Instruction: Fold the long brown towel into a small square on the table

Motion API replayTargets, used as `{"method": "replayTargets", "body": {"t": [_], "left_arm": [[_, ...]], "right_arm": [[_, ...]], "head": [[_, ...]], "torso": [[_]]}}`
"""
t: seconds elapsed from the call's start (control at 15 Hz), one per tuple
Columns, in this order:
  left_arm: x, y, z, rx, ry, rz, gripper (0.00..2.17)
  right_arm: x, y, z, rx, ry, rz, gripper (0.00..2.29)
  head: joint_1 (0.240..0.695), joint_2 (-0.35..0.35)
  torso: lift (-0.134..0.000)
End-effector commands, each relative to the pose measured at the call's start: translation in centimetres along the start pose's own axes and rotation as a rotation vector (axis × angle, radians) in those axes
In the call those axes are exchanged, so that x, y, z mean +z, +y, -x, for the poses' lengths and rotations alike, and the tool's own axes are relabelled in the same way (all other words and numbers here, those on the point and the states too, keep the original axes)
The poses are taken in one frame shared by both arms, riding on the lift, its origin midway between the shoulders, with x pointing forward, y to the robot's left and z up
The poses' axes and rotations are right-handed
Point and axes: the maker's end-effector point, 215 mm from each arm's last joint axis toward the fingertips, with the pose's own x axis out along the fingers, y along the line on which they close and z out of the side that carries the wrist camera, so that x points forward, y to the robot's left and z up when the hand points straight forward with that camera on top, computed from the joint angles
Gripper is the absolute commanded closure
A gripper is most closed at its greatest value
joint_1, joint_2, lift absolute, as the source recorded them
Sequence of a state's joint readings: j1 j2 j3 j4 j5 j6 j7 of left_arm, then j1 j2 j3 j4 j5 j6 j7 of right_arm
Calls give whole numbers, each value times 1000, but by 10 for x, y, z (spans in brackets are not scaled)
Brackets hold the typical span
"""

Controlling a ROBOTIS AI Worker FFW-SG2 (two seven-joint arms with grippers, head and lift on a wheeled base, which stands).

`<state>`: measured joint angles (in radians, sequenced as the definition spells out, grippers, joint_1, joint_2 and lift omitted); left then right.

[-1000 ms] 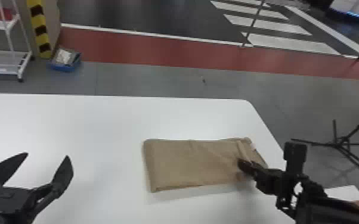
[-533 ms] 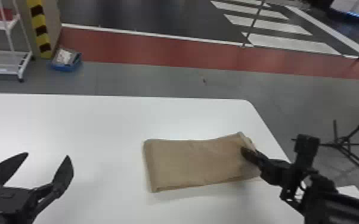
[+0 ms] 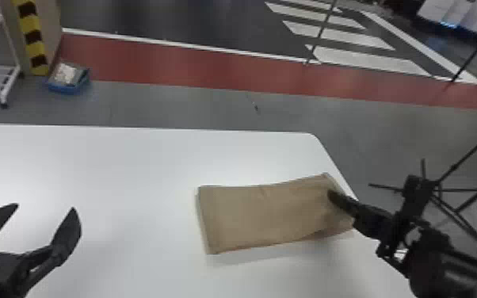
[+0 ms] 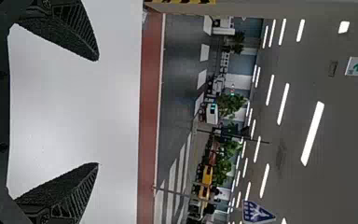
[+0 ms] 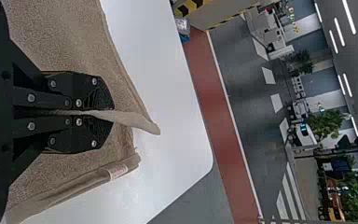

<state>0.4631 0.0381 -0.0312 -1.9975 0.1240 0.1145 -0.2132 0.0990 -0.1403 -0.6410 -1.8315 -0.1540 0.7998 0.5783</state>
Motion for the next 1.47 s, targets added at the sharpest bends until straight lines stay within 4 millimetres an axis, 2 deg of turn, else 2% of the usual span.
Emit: {"method": "replayTargets", "body": {"t": [0.0,0.07,0.4,0.53,0.67,0.8,0.93,1.0,1.27,1.4], "left_arm": [[-1,-2,0,-4,4,-1,73],[-2,-1,0,-2,6,-1,73],[-6,-2,-2,-4,12,1,73],[-6,-3,-3,-7,12,0,73],[-9,-2,-4,-6,17,1,73],[-11,-2,-5,-7,19,0,73],[-11,-6,-7,-17,19,2,73],[-12,-7,-8,-19,21,1,73],[-8,-7,-10,-24,13,-1,73],[-9,-9,-11,-29,16,-2,73]], "right_arm": [[5,-3,0,1,-10,-9,356],[9,-10,5,-13,-19,-19,-2],[18,-56,29,-90,-28,-55,66],[11,-77,34,-127,1,-49,66],[-2,-90,28,-135,43,-44,66],[-3,-93,14,-135,31,-7,66],[-4,-83,3,-111,24,24,66],[-8,-76,-2,-94,30,32,66],[-35,-75,-13,-103,89,84,56],[-39,-70,-24,-85,73,110,66]], "head": [[695,-350],[695,-350],[695,-350],[695,-350],[695,-350],[695,-350],[695,-350],[695,-350],[695,-350],[695,-350]], "torso": [[-111],[-111],[-111],[-111],[-111],[-111],[-111],[-111],[-111],[-111]]}}
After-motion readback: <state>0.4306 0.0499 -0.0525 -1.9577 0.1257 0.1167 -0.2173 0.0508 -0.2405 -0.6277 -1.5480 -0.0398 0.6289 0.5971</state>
